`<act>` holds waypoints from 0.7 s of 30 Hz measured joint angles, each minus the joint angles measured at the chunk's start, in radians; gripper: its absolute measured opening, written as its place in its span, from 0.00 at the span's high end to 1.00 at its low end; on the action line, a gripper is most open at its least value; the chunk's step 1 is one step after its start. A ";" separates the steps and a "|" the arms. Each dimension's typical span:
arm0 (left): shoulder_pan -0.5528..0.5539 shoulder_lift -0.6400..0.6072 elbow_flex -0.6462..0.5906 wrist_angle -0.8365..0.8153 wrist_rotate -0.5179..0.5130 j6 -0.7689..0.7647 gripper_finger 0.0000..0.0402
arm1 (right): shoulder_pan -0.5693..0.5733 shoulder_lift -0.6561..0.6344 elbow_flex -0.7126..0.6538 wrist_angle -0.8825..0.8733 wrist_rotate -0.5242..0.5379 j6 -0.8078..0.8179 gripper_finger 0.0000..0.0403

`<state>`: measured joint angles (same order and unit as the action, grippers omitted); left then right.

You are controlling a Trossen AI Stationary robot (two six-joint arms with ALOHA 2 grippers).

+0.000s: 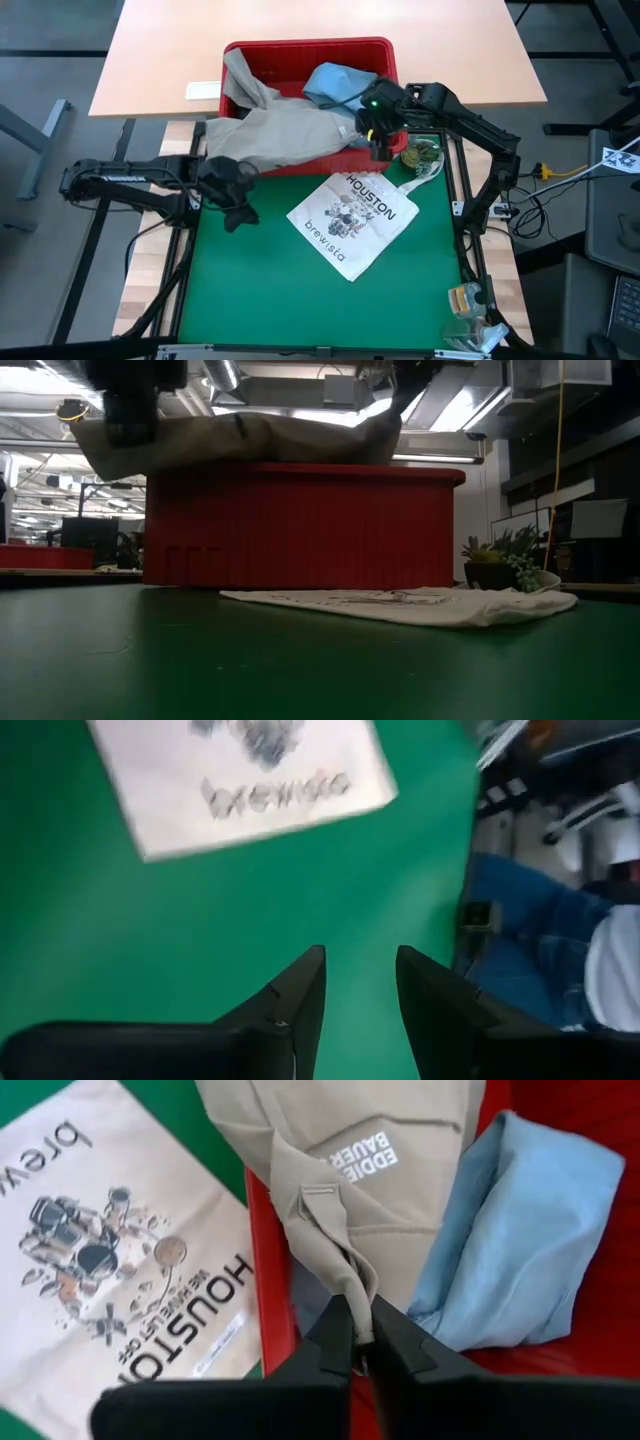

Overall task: Fold Laundry from Bin
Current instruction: Fold the brown shorts

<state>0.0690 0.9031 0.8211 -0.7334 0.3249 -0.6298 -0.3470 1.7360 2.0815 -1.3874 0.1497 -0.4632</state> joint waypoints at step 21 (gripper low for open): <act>-0.178 -0.088 0.000 0.104 -0.221 -0.302 0.89 | 0.000 0.000 0.000 -0.091 0.101 0.003 0.97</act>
<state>-0.1085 0.8155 0.8208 -0.6295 0.1042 -0.9313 -0.3466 1.7363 2.0811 -1.4782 0.2508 -0.4598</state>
